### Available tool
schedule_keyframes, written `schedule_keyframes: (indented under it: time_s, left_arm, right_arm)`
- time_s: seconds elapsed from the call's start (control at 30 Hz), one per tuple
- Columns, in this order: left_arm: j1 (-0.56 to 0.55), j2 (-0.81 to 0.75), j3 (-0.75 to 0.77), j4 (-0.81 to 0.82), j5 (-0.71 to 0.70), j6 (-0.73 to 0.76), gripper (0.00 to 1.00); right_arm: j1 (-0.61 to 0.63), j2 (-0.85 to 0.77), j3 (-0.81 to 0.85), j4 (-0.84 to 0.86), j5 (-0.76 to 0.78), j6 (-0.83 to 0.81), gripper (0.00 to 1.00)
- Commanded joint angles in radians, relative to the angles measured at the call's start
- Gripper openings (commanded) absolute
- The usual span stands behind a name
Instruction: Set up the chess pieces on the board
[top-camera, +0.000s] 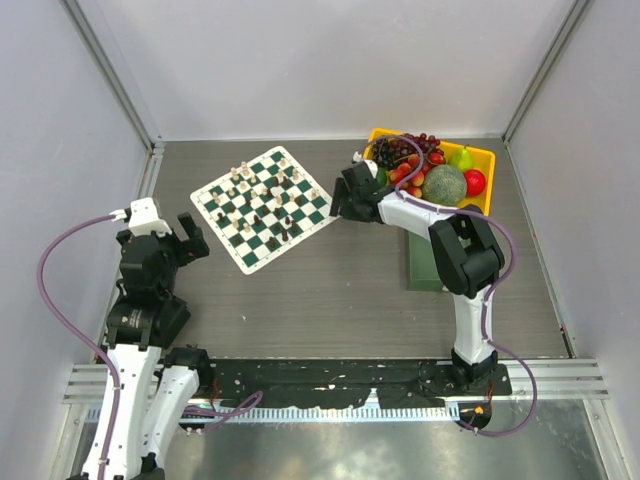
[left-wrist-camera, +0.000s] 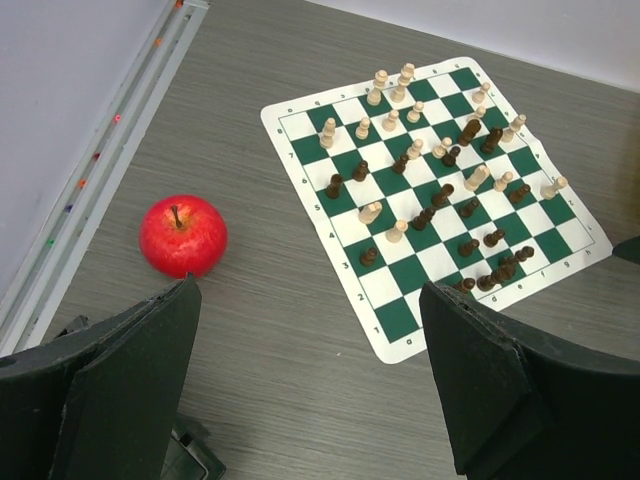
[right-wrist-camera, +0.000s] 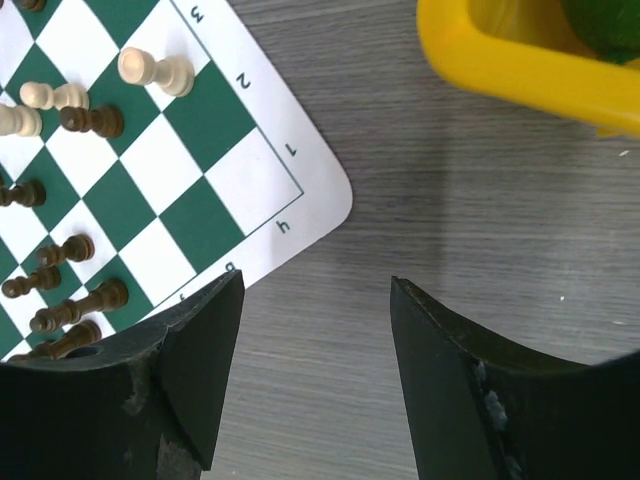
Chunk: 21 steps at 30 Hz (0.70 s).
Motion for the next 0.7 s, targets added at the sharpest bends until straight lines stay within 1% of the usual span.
schedule_keyframes:
  time_s: [0.0,0.23,0.33,0.43,0.6,0.67]
  left_arm:
    - [0.005,0.007,0.041,0.003,0.026,0.01,0.99]
    - [0.005,0.009,0.035,0.0,0.026,0.016,0.99]
    - [0.005,0.01,0.035,-0.007,0.023,0.016,0.99]
    - [0.005,0.009,0.029,-0.012,0.026,0.015,0.99]
    - [0.005,0.015,0.035,-0.018,0.026,0.015,0.99]
    - [0.005,0.016,0.033,-0.018,0.026,0.016,0.99]
  right_arm:
    - [-0.01,0.009,0.073,-0.01,0.016,-0.041,0.66]
    - [-0.01,0.07,0.167,-0.059,0.039,-0.078,0.64]
    - [-0.01,0.113,0.227,-0.09,0.036,-0.089,0.61]
    - [-0.01,0.145,0.276,-0.128,0.042,-0.098,0.61]
    - [-0.011,0.183,0.31,-0.162,0.059,-0.098,0.6]
    - [-0.012,0.196,0.318,-0.167,0.052,-0.1,0.58]
